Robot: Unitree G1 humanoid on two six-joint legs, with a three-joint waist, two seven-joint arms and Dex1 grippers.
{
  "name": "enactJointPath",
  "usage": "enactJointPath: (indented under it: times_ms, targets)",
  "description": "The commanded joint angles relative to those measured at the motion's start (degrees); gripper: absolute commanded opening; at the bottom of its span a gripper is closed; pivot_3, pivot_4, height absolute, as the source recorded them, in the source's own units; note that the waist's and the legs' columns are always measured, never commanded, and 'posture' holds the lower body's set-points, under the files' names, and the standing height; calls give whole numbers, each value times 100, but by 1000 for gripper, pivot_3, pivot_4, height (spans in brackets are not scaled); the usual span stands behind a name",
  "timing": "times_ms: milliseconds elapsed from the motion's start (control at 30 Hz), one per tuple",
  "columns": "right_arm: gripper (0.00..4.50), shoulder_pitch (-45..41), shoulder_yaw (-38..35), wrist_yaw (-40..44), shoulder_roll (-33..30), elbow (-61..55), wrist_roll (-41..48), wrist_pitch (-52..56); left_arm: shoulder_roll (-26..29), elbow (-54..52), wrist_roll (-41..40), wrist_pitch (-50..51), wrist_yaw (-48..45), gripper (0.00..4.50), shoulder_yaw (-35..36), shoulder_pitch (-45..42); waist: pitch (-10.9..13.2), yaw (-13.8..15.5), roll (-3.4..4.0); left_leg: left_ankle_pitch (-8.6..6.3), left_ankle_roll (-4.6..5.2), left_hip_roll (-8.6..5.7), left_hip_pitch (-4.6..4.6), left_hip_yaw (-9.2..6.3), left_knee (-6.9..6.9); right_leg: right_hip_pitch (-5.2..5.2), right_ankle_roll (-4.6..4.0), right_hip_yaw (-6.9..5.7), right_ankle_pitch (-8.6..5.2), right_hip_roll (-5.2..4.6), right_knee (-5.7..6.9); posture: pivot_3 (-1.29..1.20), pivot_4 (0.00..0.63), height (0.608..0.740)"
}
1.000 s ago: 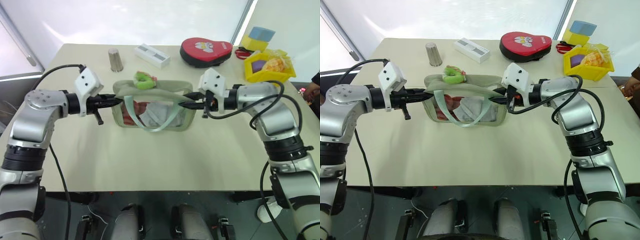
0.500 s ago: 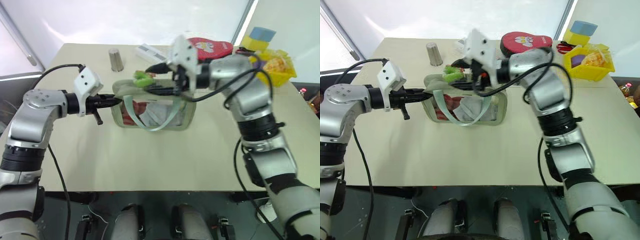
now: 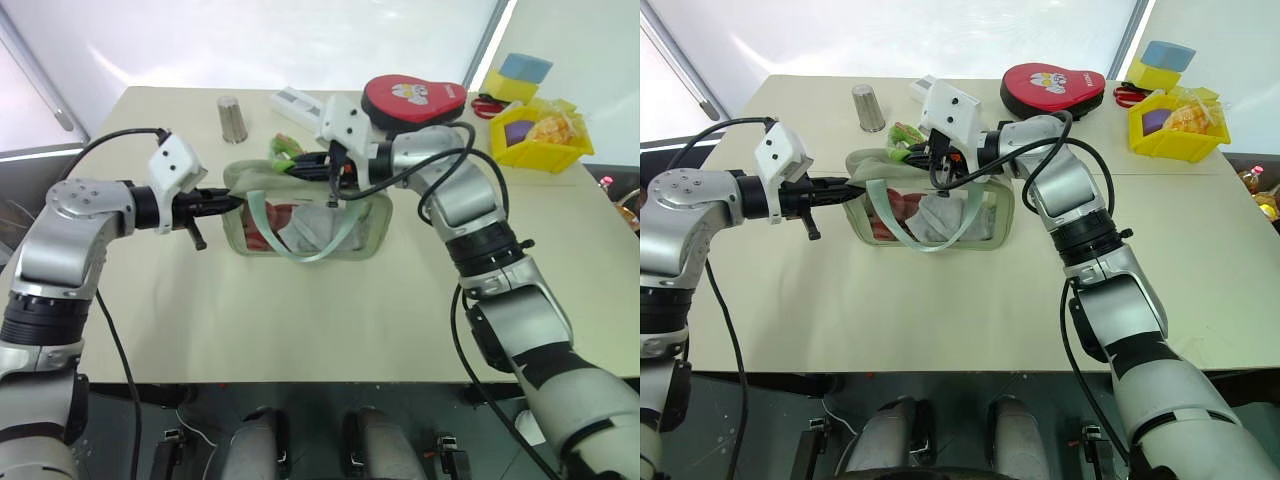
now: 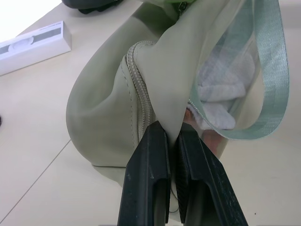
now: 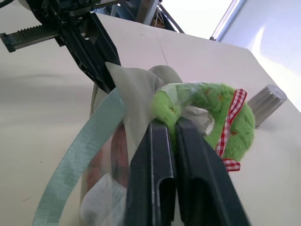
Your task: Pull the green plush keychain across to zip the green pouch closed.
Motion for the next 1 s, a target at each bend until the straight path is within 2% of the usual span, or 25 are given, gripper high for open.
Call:
enactJointPath:
  times_ms: [33, 167, 367, 467, 567, 633, 767, 867, 1000]
  targets:
    - [78, -212, -364, -17, -29, -262, 270, 304, -19, -59, -9, -99, 33, 0, 111, -117, 0, 7, 0, 0, 0, 0, 0, 0, 0, 0, 0, 0, 0, 0, 0, 0, 150, 740]
    - [78, -213, -909, -102, -347, -721, 760, 1278, -28, -31, 7, -139, 20, 0, 118, -112, 0, 28, 0, 0, 0, -1, -1, 0, 0, 0, 0, 0, 0, -2, 0, 0, 150, 740]
    - [78, 152, -1085, -604, -1796, -951, -45, 1088, 106, -64, 28, -156, -20, 0, 187, 74, 0, 35, 0, -1, 1, -5, -3, -1, 0, 0, 0, 0, 0, -7, -4, 0, 150, 740]
    - [78, 699, -1015, -947, -2680, -1163, -702, 966, 144, -66, 48, -168, 29, 0, 227, 172, 0, 35, 0, -1, 1, -4, -2, -1, -5, 0, 0, 0, 0, -6, -7, 0, 150, 740]
    - [78, 1572, -1122, -1140, -3074, -1735, -815, 1330, 133, -128, 12, -128, 53, 0, 253, 240, 0, -5, 0, -1, 1, -4, 0, 0, -7, 0, 0, 1, 0, -6, -10, 0, 150, 740]
    - [78, 2144, -1260, -1293, -2888, -2184, -607, 1654, 89, -114, 31, -122, 101, 0, 237, 233, 0, -12, 2, 0, 0, 2, 3, 3, -8, -1, 0, 4, 0, -1, -8, 0, 150, 740]
    - [78, 3063, -1245, -1821, -1993, -2684, -326, 2080, -43, -110, 57, -121, 173, 0, 149, 190, -1, -16, 3, 5, -9, 10, 13, 3, -7, 3, 0, 5, 0, 9, -4, 0, 150, 740]
    - [78, 3429, -1054, -2143, -1416, -2660, -366, 2055, -93, -107, 63, -114, 178, 0, 103, 129, -1, 9, 4, 7, -11, 7, 13, 1, -7, 6, 0, 4, 0, 10, -1, 0, 150, 740]
    - [78, 3504, -869, -2272, -1068, -2440, -387, 1913, -114, -60, 97, -135, 159, 0, 69, 67, -2, 15, 3, 6, -10, 3, 11, 1, -6, 7, 0, 4, 0, 8, -3, 0, 150, 740]
